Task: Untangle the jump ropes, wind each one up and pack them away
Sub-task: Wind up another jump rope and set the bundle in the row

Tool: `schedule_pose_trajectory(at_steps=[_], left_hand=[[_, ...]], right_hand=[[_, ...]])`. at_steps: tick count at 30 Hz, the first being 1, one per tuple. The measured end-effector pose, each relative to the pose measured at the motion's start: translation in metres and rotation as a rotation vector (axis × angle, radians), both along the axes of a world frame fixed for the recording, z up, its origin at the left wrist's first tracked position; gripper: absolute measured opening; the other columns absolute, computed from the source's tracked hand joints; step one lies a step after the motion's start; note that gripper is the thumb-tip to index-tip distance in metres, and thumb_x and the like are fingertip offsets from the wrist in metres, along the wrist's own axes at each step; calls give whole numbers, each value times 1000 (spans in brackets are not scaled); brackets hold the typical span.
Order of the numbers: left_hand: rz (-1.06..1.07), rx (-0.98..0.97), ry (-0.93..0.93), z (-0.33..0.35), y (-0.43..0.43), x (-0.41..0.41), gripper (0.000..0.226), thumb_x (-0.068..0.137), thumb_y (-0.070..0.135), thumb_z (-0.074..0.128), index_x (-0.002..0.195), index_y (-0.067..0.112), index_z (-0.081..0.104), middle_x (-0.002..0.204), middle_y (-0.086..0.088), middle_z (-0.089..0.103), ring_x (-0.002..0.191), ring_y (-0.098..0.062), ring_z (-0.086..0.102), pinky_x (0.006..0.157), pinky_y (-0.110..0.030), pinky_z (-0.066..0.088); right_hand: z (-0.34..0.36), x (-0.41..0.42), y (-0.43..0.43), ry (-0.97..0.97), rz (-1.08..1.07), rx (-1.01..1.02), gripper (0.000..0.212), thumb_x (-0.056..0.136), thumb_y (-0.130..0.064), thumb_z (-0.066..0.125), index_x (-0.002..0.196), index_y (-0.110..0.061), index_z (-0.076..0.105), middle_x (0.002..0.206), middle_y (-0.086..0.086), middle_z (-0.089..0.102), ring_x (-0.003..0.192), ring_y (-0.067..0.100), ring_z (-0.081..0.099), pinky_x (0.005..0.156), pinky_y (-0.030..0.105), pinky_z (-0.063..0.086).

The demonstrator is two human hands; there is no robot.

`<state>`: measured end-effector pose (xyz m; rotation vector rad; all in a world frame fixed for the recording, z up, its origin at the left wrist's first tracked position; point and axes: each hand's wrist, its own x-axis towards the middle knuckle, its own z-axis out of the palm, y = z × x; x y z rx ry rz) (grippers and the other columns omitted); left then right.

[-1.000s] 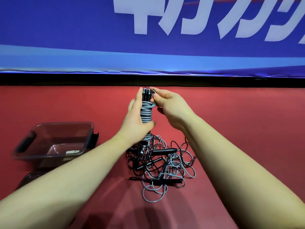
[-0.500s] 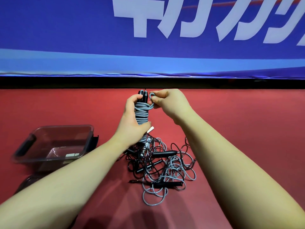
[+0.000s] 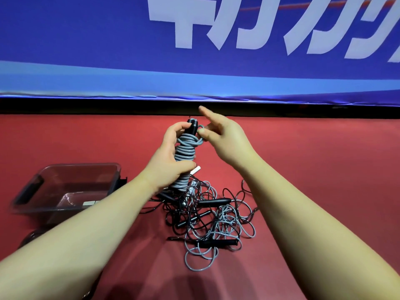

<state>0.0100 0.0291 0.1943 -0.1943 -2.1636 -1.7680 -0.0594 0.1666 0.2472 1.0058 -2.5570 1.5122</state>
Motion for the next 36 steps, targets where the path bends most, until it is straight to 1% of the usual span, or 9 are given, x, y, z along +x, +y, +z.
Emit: schedule_pose_trajectory(at_steps=[4,8,13,16,20,25,27,31,36], left_hand=[[-69,57,-47,7,1,3,72,61,-1,61,117,39,41,115,11,48,84,-19,57,76,-32,49],[-116,53,-111,8,0,7,70,61,3,65,116,40,44,98,-10,56,82,-21,54,72,-33,48],[-195,71,-128,8,-1,9,70,51,20,70,116,37,48,102,7,59,82,-16,61,66,-24,50],[-212,106,-130,6,4,7,71,52,18,69,118,32,47,112,3,54,82,-14,63,62,-20,49],[-163,41,-137,5,8,5,68,59,8,66,116,38,45,106,-3,57,83,-9,63,68,-21,49],[-108,-8,-93,9,12,5,65,61,3,60,113,39,45,132,-15,38,79,-7,63,69,-17,49],[-89,21,-129,9,16,4,65,60,3,61,111,40,45,124,-19,45,77,-7,63,66,-18,49],[-9,81,-163,4,22,-2,59,70,-13,63,106,26,38,92,-1,55,81,-23,59,68,-32,48],[-17,207,-269,2,15,2,56,71,-21,60,103,20,40,84,-4,59,72,-19,59,62,-30,50]], right_hand=[[-3,-8,9,-131,143,-110,42,91,-7,57,130,-19,52,76,-3,59,71,6,55,79,17,43],[-7,-12,15,-283,216,-177,22,89,-2,57,99,-22,58,70,0,58,65,4,56,76,19,45],[-16,-14,21,-485,291,-294,16,88,5,53,88,-11,55,55,-9,61,53,1,54,61,11,44],[-21,-13,22,-569,256,-386,13,89,3,52,86,-10,56,54,-9,59,49,0,50,54,12,37],[-23,-9,19,-592,89,-396,11,87,-7,60,78,-12,56,60,-2,57,54,6,46,52,18,31],[-27,-2,12,-616,-41,-459,26,87,-13,64,68,-17,46,70,-4,48,62,9,35,57,23,29],[-30,2,8,-561,-52,-535,23,89,-11,61,71,-16,46,74,-2,50,66,9,42,61,23,35],[-36,1,3,-385,-159,-464,21,89,-13,61,73,-18,48,74,-5,52,67,7,45,71,23,39],[-40,-9,15,-442,109,-359,15,93,-4,52,82,-15,52,74,-3,55,70,6,52,74,20,44]])
